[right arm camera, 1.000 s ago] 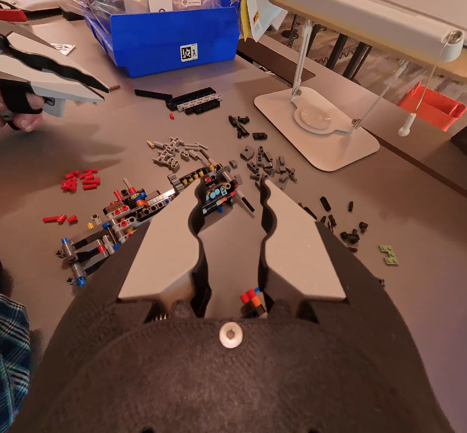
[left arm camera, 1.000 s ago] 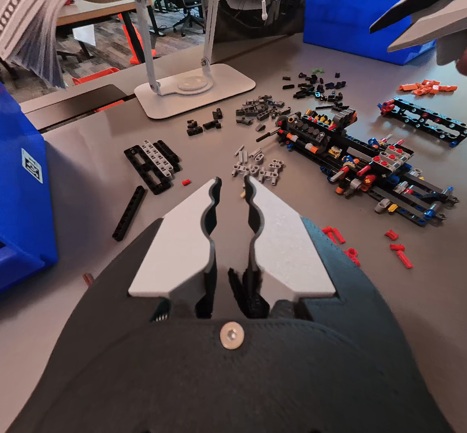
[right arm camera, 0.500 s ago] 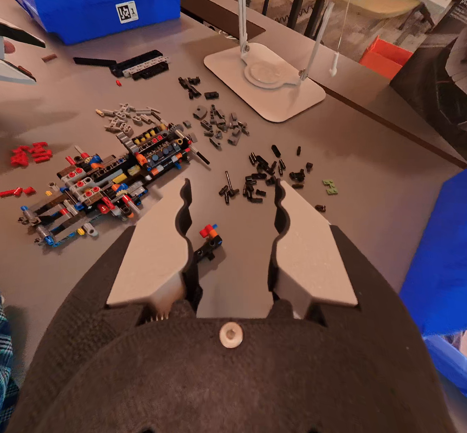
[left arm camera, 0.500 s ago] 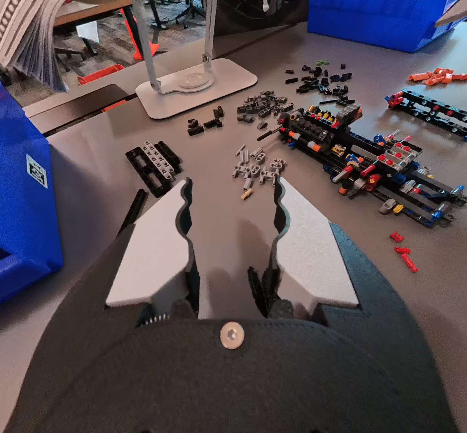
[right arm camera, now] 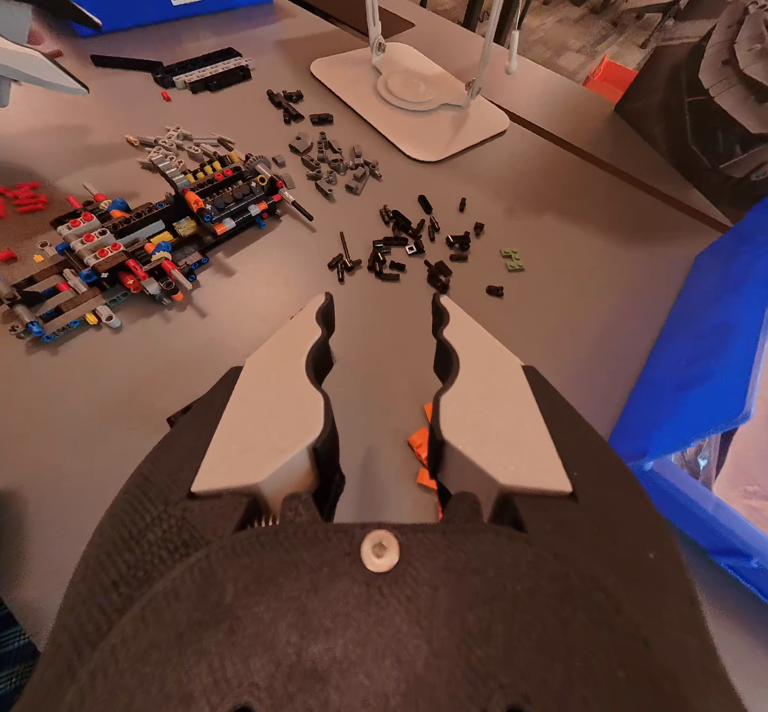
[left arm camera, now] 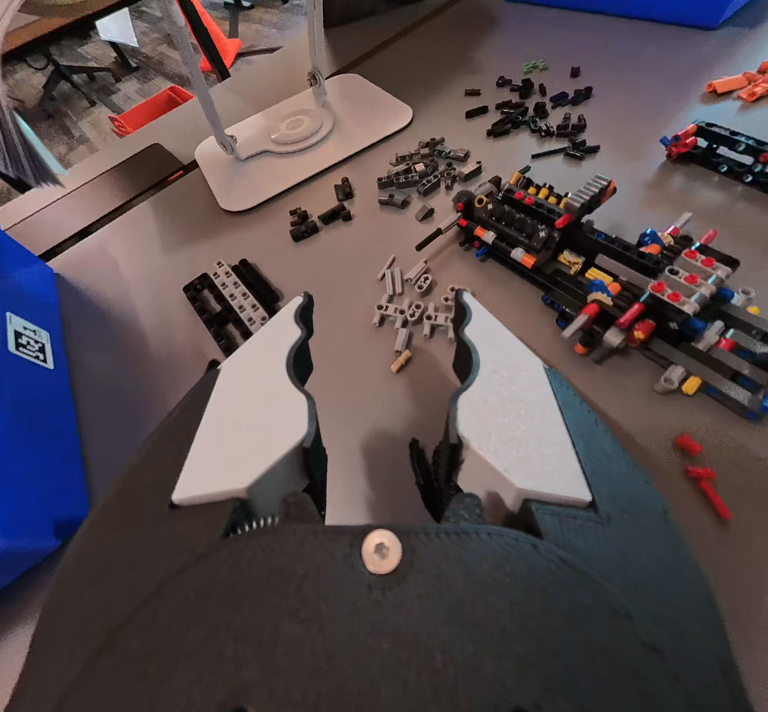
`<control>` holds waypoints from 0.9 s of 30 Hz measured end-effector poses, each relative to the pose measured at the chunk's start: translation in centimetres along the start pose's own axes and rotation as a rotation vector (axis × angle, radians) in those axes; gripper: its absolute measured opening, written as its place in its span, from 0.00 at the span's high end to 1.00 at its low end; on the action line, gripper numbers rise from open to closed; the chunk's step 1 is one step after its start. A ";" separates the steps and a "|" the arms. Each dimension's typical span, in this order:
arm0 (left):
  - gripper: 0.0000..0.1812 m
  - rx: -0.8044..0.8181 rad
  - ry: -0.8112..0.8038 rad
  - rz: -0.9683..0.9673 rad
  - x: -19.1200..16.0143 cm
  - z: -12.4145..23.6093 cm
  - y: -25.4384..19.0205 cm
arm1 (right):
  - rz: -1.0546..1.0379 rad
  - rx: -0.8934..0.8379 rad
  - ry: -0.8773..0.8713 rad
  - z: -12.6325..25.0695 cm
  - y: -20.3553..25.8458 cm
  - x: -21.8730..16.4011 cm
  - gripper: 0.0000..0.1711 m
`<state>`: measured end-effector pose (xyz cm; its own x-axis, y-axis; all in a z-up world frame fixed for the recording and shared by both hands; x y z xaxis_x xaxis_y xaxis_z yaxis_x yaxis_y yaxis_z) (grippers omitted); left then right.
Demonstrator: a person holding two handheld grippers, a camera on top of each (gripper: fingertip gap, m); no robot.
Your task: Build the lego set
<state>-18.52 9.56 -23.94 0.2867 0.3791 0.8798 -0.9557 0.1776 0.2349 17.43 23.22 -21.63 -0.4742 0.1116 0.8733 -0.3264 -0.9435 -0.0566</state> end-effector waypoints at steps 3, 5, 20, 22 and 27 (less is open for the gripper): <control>0.61 -0.006 0.001 0.031 0.3 -1.2 -0.5 | 0.001 -0.014 0.011 0.2 -0.3 -0.7 0.74; 0.61 -0.007 0.016 0.039 -0.3 -1.7 -0.8 | 0.004 -0.027 0.011 0.3 -0.5 -0.9 0.75; 0.61 0.024 0.021 -0.008 -1.1 -2.0 -1.3 | 0.016 -0.014 0.007 -1.2 0.2 -1.2 0.76; 0.60 0.030 0.019 -0.007 -1.1 -1.9 -1.3 | 0.012 -0.029 0.001 -0.4 -0.2 -0.9 0.76; 0.60 0.030 0.018 0.013 -1.1 -2.0 -1.1 | -0.020 -0.117 0.001 4.2 -2.3 -0.6 0.82</control>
<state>-17.67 10.74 -25.94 0.2747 0.3980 0.8753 -0.9609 0.1453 0.2356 21.89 24.00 -20.04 -0.4673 0.1302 0.8745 -0.4291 -0.8982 -0.0956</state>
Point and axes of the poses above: each gripper's, where its closed fingertips meet, z back along the fingers, x out of its top, y = z × x across the jaws, the point moved 8 cm from there along z, back along the fingers, and after that the axes turned 8 degrees about x, right-handed, at the moved point
